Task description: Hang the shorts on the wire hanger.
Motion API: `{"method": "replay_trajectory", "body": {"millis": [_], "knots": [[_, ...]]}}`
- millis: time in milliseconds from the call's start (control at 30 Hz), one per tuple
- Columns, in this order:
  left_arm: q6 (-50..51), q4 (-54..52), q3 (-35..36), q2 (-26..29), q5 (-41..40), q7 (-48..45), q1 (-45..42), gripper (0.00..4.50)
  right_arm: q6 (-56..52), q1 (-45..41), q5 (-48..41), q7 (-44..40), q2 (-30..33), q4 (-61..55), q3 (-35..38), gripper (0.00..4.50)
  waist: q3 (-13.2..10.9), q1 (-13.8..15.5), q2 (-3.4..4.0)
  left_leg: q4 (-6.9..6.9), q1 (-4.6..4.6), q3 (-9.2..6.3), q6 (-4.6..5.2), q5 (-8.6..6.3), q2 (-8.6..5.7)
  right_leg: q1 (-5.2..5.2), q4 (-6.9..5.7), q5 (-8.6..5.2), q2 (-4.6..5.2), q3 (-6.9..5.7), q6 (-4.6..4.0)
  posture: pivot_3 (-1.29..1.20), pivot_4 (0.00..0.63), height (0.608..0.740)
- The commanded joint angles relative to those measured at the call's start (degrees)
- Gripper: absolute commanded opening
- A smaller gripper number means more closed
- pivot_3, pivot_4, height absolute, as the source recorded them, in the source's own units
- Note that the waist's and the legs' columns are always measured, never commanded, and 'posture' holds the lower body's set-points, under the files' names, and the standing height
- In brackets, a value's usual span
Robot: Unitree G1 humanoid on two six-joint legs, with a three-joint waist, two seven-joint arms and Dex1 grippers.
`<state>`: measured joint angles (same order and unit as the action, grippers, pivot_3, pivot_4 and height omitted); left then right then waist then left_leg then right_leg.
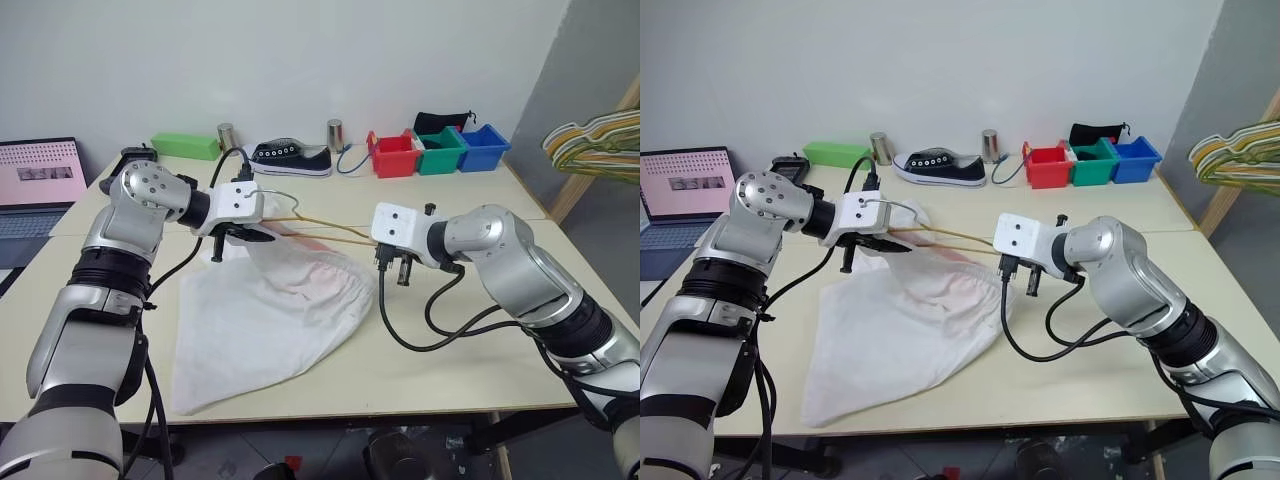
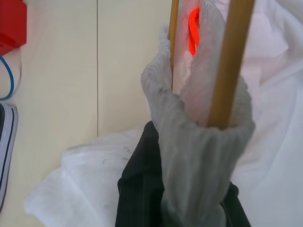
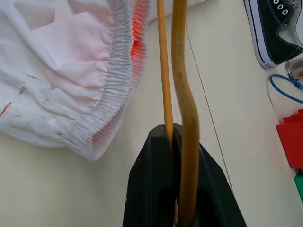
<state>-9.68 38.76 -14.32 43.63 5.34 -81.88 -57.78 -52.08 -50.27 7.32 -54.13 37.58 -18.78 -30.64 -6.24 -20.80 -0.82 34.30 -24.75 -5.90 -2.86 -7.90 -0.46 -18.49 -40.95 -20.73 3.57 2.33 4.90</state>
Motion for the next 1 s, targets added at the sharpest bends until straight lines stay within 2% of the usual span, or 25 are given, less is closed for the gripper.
{"method": "replay_trajectory", "body": {"millis": [33, 167, 300, 333, 467, 567, 733, 867, 933, 1000], "knots": [[0.44, -0.73, 0.47, 0.09, 0.69, 1.3, -1.92, 0.0, 0.3, -2.77, -1.22, -0.48, -0.63, -4.05, 2.68, 0.0, 0.0, -0.01, 0.0, 0.0, 0.0, 0.0, 0.0, 0.0, 0.0, 0.0, 0.0, 0.0, 0.0, 0.0, 0.0, -0.3, 0.002, 0.74], [0.59, -1.37, 0.44, 0.11, 1.05, 1.1, -2.04, 0.0, -0.64, -2.75, -2.74, -1.54, -0.92, -4.55, 3.37, 0.0, 0.0, -0.02, 0.0, 0.0, 0.0, 0.0, 0.0, 0.0, 0.0, 0.0, 0.0, 0.0, 0.0, 0.0, 0.0, -0.3, 0.004, 0.74], [0.95, -2.17, 0.89, 0.28, 0.83, 1.21, -1.81, 0.0, -1.54, -2.84, -3.73, -2.14, 0.19, -4.02, 4.39, 0.68, 0.0, -0.04, 0.0, 0.0, 0.0, 0.0, 0.0, 0.0, -0.01, 0.0, -0.01, 0.0, 0.01, 0.0, 0.0, -0.3, 0.004, 0.74], [0.97, -2.58, 0.96, 0.41, 0.77, 1.16, -1.57, 0.0, -1.27, -2.91, -3.88, -2.57, 0.88, -3.95, 4.69, 1.01, 0.0, -0.07, 0.0, 0.0, 0.0, 0.0, 0.0, 0.0, 0.0, 0.0, -0.01, 0.0, 0.01, 0.0, 0.0, -0.3, 0.004, 0.74], [0.97, -4.1, 1.14, 0.73, 0.71, 1.54, -0.72, 0.0, -0.81, -3.46, -4.79, -4.13, 3.89, -3.39, 6.14, 1.77, 0.06, -0.02, -0.07, 0.0, 0.0, 0.0, 0.0, 0.0, 0.0, 0.0, -0.01, 0.0, 0.01, 0.0, 0.0, -0.3, 0.004, 0.74], [1.39, -5.56, 1.4, 1.12, 0.59, 1.82, 0.06, 0.0, -0.24, -2.98, -5.81, -6.67, 8.37, -3.15, 7.74, 2.63, 0.06, 0.02, -0.07, 0.0, 0.0, 0.02, 0.0, 0.0, -0.03, 0.0, -0.01, 0.0, 0.06, 0.0, 0.0, -0.3, 0.015, 0.74], [2.44, -9.16, 1.89, 2.83, -0.06, 1.66, 2.61, 0.0, -4.26, -2.51, -10.23, -9.43, 12.45, -0.12, 12.72, 3.72, 0.06, -0.21, -0.07, -0.01, 0.0, 0.07, 0.0, 0.0, -0.02, 0.0, 0.02, -0.02, 0.1, 0.01, 0.03, -0.3, 0.017, 0.74], [4.12, -11.35, 2.72, 3.74, -0.7, 2.39, 4.0, 0.0, -7.97, 2.36, -12.97, -6.68, 9.37, 3.31, 14.64, 4.46, 0.07, -0.43, -0.1, -0.01, 0.0, 0.08, 0.0, 0.0, -0.01, 0.01, 0.0, -0.01, 0.1, 0.01, 0.01, -0.28, 0.022, 0.74], [5.17, -12.18, 3.21, 4.01, -1.12, 2.75, 4.27, 0.0, -10.62, 5.81, -14.66, -4.13, 4.97, 3.87, 14.83, 4.46, 0.19, -0.37, -0.21, -0.01, 0.01, 0.05, 0.0, 0.0, 0.0, 0.04, 0.0, -0.01, 0.08, -0.01, 0.01, -0.28, 0.024, 0.74], [6.36, -13.49, 3.66, 4.25, -1.67, 2.77, 4.73, 0.0, -15.84, 7.73, -16.31, 0.55, -3.09, 5.88, 16.14, 4.46, 0.2, -0.46, -0.23, -0.01, 0.02, 0.03, 0.01, 0.01, 0.0, 0.05, -0.01, -0.01, 0.03, -0.02, 0.01, -0.28, 0.024, 0.74]]}}
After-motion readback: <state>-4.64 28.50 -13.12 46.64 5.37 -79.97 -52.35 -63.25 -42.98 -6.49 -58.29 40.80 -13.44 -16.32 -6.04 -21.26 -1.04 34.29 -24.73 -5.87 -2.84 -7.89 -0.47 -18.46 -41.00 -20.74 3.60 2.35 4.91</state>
